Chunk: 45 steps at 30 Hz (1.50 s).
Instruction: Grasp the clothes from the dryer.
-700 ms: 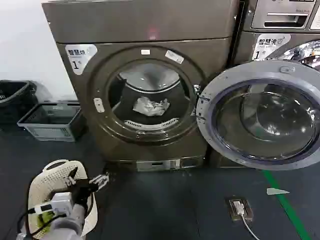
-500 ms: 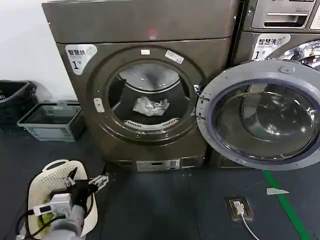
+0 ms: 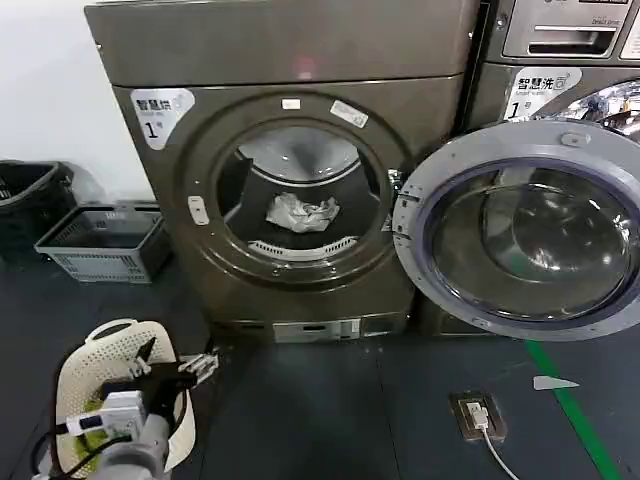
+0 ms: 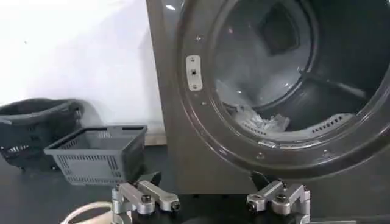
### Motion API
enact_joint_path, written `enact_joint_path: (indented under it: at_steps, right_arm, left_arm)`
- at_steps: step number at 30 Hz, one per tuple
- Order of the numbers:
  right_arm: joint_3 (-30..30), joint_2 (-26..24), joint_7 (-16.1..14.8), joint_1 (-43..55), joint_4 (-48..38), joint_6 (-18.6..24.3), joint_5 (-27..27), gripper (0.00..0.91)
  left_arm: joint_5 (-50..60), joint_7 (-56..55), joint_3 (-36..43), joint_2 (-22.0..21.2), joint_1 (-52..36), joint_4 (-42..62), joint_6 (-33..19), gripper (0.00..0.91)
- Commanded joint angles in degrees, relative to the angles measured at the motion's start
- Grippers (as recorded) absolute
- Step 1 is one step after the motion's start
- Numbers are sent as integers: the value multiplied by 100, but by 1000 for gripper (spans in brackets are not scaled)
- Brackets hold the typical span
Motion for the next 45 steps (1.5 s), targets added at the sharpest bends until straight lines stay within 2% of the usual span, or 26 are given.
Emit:
enact_joint_path:
  at_steps: [1, 19, 45]
  right_arm:
    - [-34, 5, 45, 1, -34, 99, 14, 907]
    - [-83, 21, 130, 58, 75, -64, 156, 907]
    - [-169, 55, 266, 108, 99, -63, 148, 907]
  left_arm:
    - [1, 7, 6, 0, 0, 3, 281, 907]
    - [-16, -19, -41, -26, -49, 26, 281, 907]
    - [-36, -11, -68, 78, -90, -7, 281, 907]
